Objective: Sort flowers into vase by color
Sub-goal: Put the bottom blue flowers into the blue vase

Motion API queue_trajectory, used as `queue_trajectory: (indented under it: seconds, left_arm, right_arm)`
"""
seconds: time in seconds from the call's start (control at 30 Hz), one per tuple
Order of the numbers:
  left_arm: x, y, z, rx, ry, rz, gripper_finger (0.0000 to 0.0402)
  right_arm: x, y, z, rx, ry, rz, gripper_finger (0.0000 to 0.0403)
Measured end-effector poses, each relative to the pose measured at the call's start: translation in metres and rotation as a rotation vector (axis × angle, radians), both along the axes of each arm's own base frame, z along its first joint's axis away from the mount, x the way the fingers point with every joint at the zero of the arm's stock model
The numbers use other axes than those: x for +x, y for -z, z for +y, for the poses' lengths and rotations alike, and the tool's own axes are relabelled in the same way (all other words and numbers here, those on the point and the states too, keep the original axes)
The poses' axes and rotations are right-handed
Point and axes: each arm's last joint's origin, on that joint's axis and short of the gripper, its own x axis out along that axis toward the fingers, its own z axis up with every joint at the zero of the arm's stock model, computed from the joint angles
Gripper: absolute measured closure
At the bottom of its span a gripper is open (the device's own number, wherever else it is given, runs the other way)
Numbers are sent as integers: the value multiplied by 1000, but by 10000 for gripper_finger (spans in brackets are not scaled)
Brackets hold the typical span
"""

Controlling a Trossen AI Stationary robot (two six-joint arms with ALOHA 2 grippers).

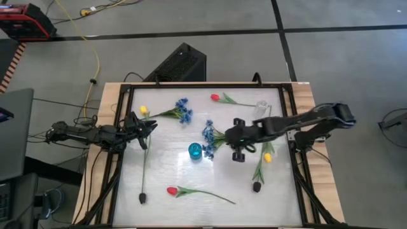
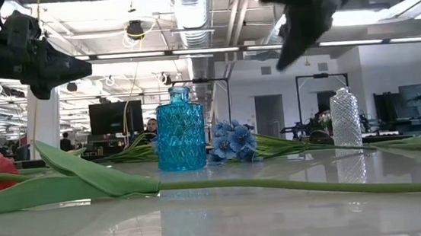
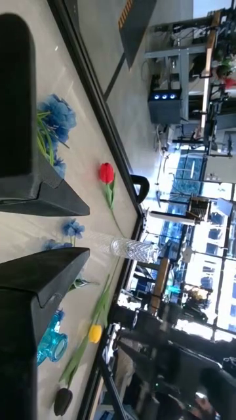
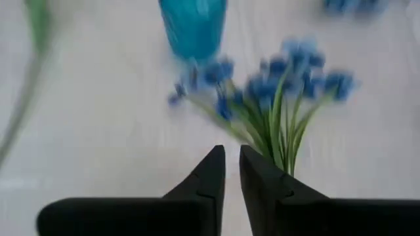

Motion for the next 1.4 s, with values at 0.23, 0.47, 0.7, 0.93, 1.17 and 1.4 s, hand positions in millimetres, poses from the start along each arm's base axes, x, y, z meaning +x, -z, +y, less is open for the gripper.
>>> queue_trajectory:
  seconds: [0.23,0.47,0.7,0.93,1.17,1.4]
  left_arm:
    - [0,0,0,0,0,0,326]
    - [0,0,0,0,0,0,326]
    - [0,0,0,0,0,0,326]
    - [0,0,0,0,0,0,326]
    - [0,0,0,0,0,0,326]
    - [0,0,0,0,0,0,326]
  right_arm:
    - [22,39,-20,21,37,334,257]
    - [23,62,-31,21,43,465,185]
    - [20,66,-53,17,94,473,169]
    - [9,90,-62,43,100,485,169]
    - [7,98,-63,34,81,463,208]
    - [7,98,-62,77,98,460,368]
